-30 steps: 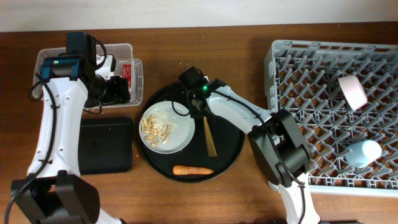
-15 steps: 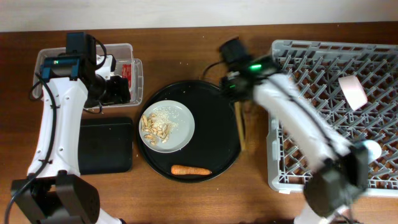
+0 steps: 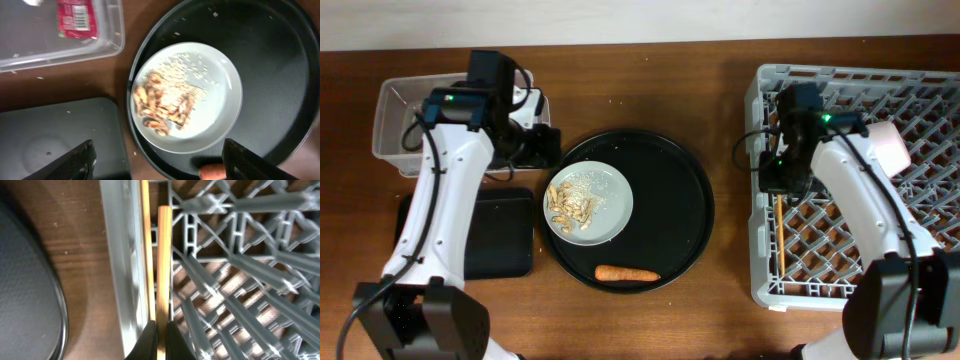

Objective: Sort waste into correct bins and load items into the dishwasher rack
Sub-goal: 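Place the second chopstick into the dish rack, then grasp the rim of the white plate with the left gripper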

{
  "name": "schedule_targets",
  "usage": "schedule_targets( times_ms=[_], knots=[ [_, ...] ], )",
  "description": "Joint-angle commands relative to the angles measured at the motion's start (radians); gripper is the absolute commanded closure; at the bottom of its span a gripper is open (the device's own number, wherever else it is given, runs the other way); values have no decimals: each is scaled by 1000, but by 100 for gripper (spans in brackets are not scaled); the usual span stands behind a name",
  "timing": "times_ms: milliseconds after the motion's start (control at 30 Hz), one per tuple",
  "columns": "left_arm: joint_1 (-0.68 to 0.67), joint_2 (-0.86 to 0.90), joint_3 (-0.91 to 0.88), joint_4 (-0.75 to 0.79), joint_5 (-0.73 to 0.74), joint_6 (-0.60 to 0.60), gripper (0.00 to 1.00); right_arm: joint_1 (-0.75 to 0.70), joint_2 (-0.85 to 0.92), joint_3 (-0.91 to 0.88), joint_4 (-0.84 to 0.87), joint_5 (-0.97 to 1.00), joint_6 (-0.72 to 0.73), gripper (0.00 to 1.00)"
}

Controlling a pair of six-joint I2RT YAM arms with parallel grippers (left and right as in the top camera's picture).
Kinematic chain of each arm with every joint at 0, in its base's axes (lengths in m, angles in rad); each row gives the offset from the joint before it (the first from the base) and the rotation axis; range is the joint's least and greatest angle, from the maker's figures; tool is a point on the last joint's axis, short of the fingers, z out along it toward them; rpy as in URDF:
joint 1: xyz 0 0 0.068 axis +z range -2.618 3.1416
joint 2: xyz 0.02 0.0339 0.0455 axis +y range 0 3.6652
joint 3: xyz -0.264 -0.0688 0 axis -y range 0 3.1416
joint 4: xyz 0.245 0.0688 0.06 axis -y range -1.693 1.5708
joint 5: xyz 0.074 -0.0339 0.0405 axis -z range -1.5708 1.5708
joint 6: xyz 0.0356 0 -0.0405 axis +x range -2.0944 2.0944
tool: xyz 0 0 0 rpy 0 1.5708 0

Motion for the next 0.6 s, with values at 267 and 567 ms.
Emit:
schedule_targets(
  times_ms=[267,567],
  knots=[
    [-142,8,2,0,11,-44,19,-6,-22,2,77,-5,-90,62],
    [-257,129,2,5,11,-95,19,-109,-222,108,-105,-43,-86,48]
  ],
)
